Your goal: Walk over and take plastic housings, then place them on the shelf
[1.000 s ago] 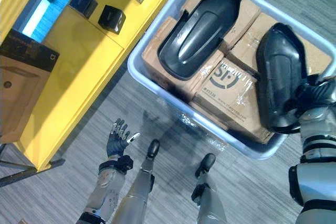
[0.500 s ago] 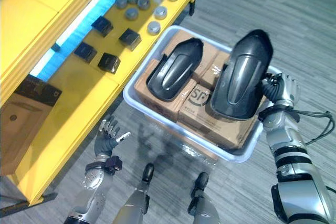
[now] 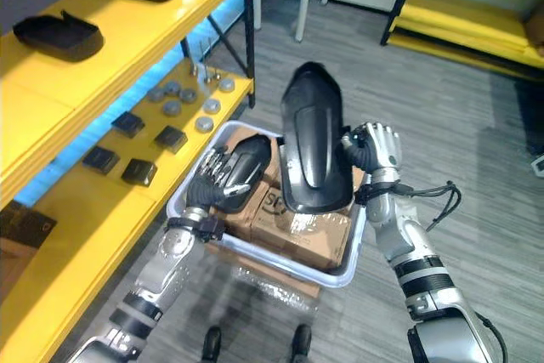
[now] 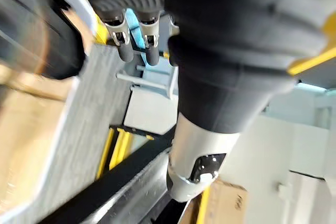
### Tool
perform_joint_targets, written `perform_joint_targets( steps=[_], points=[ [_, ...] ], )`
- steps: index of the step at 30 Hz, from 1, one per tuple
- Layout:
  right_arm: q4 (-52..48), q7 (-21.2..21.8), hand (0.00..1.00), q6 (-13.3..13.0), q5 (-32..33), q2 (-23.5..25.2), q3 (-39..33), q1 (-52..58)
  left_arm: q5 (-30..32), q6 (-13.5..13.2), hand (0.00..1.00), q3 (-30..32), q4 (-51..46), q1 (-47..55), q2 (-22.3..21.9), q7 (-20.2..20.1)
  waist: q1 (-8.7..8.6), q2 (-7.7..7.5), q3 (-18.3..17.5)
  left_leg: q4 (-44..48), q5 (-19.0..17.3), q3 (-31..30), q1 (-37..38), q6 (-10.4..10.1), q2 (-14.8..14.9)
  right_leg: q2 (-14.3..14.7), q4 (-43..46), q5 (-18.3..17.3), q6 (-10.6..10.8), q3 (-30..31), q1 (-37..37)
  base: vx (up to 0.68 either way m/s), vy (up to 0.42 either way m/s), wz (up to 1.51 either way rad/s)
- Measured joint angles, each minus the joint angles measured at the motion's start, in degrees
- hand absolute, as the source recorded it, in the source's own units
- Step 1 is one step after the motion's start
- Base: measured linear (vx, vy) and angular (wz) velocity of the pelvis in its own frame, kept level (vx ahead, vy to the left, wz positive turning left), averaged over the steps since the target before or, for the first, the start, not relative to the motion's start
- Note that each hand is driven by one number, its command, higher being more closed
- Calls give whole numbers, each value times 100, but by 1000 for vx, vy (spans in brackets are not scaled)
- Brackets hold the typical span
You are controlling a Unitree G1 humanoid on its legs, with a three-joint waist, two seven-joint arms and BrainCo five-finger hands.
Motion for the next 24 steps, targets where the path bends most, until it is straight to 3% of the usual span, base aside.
perform_joint_targets(
  steps=[10,21,24],
  points=[
    [-257,165,100,-17,-134,448,558,-11,-1080,204,0,-60,877,-587,-142,11,-2,-37,-205,-115,-2,157,259,-1,51,112,-480,271,-16,133,334,24,8,-9],
    [-277,162,100,46,-241,1004,1003,-46,-962,388,0,-99,1801,-695,-208,215,69,-71,-323,-256,-9,105,318,-12,44,128,-780,485,-36,15,502,-5,5,3],
    [-287,146,100,55,-238,1136,1172,-122,-1474,410,0,-124,2057,-698,-273,276,59,-72,-327,-256,-9,96,315,-14,45,128,-780,489,-39,8,502,1,0,1]
  ],
)
